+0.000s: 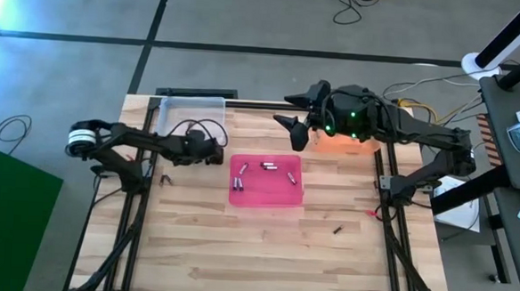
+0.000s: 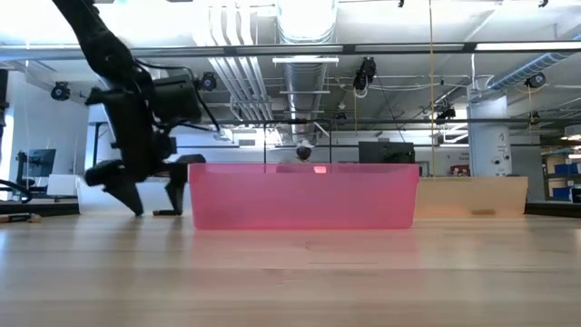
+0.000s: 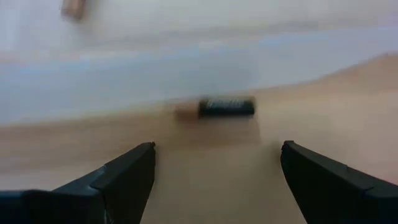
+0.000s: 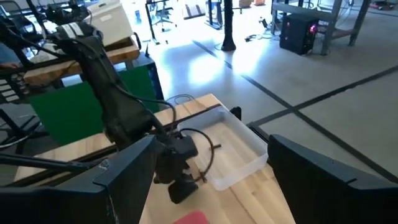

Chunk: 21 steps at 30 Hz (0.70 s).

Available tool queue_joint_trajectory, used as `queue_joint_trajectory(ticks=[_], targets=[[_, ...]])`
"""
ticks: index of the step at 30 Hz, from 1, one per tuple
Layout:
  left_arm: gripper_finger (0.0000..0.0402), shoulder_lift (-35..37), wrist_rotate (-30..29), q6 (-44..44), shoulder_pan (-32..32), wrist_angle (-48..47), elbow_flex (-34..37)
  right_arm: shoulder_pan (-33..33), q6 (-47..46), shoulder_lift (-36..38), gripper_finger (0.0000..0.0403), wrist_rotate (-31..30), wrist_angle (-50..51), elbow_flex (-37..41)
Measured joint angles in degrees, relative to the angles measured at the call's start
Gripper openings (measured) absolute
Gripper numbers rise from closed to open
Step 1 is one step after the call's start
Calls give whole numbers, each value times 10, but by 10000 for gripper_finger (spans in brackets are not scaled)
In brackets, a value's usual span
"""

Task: Sort batteries
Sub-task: Put the black battery into the transparent bin

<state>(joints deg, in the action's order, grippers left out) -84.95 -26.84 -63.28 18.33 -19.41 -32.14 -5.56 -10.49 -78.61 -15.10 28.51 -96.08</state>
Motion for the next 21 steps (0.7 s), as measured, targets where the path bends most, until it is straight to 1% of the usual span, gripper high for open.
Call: queue_joint_trajectory(ticks=[3,7,16,21], targets=[[320,-29,-24,8,10,45,-3,0,5,0,304,-1,-1,-1],[320,-54,-46,3,11,46,-10,1,2,0,306,-1,0,-1],[319,-75,-69,-8,15,42,-20,1,-1,1,299,-1,7,-1],[298,-85,-82,-12,15,43,-20,1,0,1,304,1,15,-1]])
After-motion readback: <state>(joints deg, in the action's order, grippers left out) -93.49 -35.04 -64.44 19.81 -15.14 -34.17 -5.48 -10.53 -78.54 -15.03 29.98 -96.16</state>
